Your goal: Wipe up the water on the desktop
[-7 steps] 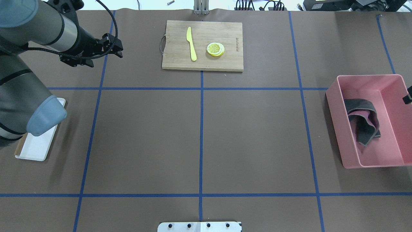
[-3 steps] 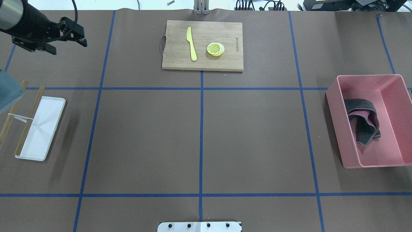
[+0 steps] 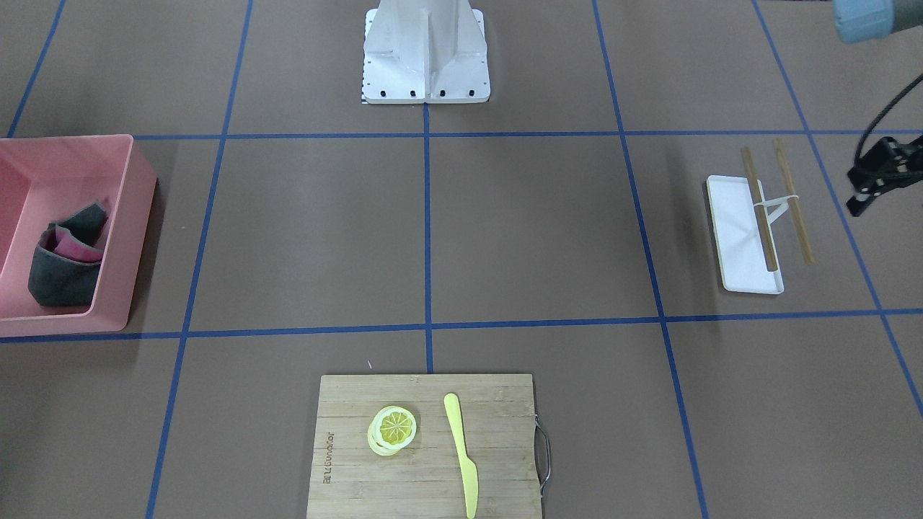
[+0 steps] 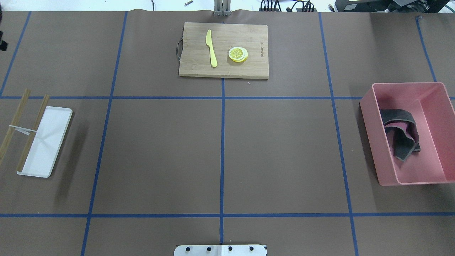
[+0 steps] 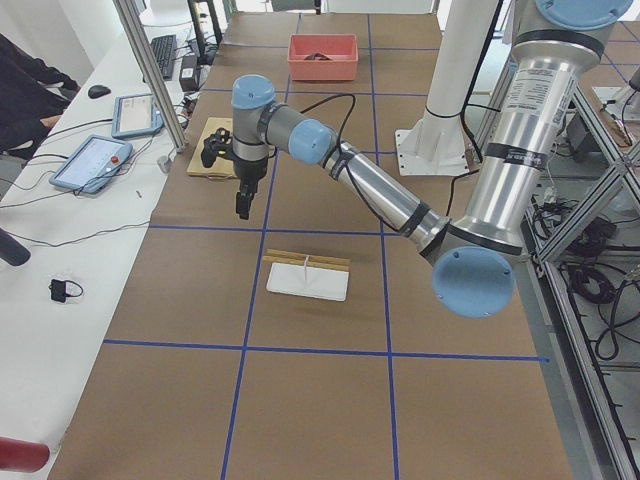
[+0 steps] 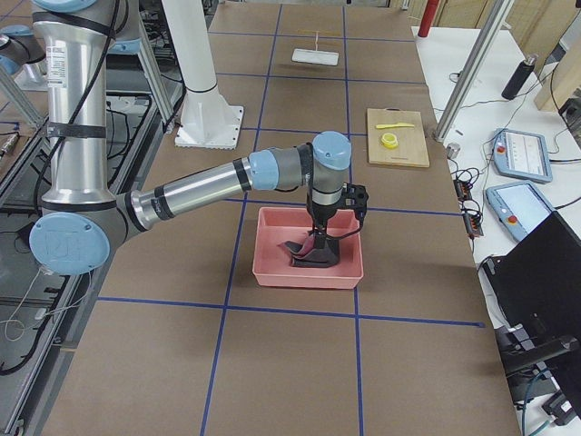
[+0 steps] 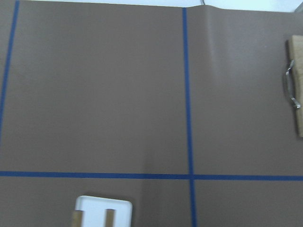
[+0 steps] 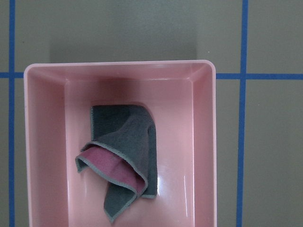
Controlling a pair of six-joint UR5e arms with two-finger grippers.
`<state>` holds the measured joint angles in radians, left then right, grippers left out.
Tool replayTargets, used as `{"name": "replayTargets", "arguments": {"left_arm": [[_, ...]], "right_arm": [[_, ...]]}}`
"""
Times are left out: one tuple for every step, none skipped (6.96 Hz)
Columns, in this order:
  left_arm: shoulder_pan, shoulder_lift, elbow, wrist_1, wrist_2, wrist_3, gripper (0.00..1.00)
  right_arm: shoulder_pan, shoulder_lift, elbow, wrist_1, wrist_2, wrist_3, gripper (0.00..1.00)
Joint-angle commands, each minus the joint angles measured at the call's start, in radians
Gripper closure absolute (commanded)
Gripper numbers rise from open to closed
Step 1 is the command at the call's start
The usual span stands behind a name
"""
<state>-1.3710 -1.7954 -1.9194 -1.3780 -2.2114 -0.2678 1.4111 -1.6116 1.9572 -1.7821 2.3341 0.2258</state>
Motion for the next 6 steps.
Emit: {"name": "replayTargets", "arguments": {"left_arm": [[-0.144, 0.103, 0.112, 0.016, -0.026, 0.229, 0.02], [-0.172, 0.153, 0.123, 0.004, -0.048, 0.245, 0.02], [-0.174, 0.218, 0.125, -0.051, -0.05, 0.284, 0.02], [-0.174, 0.25, 0.14, -0.074, -0.048, 0.286, 0.02], [-0.174, 0.252, 0.155, -0.079, -0.053, 0.283, 0.02], [-0.172, 0.252, 0.164, -0.075, -0.073, 0.277, 0.02]], "right_arm": [[0.052, 0.009, -0.056, 0.003, 0.001, -0.098, 0.0], [0.083, 0.016, -0.102, 0.004, 0.001, -0.129, 0.0], [0.121, 0.021, -0.147, 0.004, -0.001, -0.249, 0.0], [0.14, 0.022, -0.158, 0.003, -0.001, -0.279, 0.0], [0.158, 0.022, -0.17, 0.004, -0.001, -0.281, 0.0], [0.173, 0.021, -0.178, 0.003, -0.001, -0.281, 0.0]]}}
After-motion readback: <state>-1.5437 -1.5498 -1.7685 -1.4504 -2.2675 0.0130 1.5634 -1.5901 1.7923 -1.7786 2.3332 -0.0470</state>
